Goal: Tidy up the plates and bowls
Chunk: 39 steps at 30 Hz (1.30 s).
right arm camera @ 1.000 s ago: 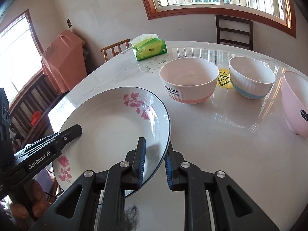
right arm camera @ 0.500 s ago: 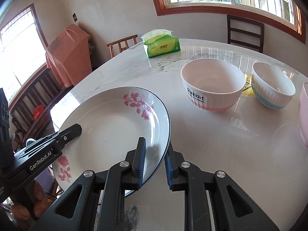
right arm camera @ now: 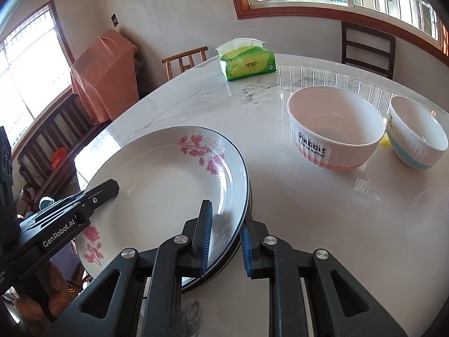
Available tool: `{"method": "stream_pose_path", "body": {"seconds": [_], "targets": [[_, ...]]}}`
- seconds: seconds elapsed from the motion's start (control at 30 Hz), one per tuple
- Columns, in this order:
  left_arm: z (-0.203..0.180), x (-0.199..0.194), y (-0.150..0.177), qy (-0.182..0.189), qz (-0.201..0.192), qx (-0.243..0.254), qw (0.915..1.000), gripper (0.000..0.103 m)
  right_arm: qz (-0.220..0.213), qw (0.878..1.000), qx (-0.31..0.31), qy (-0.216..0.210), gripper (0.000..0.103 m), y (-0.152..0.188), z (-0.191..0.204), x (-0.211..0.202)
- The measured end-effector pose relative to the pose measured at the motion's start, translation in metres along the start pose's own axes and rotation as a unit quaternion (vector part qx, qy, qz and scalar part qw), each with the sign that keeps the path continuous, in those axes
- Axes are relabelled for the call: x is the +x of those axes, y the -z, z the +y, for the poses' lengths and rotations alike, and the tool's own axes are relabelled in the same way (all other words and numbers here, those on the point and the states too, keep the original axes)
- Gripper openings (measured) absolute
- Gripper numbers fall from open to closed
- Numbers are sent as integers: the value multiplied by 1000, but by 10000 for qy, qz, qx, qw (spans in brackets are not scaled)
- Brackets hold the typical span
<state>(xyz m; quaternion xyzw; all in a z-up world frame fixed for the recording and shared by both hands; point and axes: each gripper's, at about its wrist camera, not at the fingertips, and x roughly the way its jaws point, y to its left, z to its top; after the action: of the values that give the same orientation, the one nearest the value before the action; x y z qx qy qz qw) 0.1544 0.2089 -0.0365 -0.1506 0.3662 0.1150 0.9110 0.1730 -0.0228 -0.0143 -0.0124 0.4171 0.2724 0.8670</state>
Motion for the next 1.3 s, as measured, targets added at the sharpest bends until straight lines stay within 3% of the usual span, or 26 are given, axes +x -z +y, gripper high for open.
{"method": "stream_pose_path", "body": {"seconds": [0.7, 1.03, 1.23, 1.3], "targets": [[12, 7, 0, -88, 99, -119, 9998, 19, 52, 9998, -165, -68, 18, -1, 9, 14], [14, 10, 6, -196, 97, -52, 9997, 19, -221, 9981, -555, 159, 19, 7, 18, 15], [9, -1, 5, -386, -252, 137, 9988, 19, -354, 9960, -792, 213, 25, 10, 23, 17], [10, -2, 7, -448, -289, 137, 9985, 19, -351, 9956, -855, 165, 33, 10, 26, 17]]}}
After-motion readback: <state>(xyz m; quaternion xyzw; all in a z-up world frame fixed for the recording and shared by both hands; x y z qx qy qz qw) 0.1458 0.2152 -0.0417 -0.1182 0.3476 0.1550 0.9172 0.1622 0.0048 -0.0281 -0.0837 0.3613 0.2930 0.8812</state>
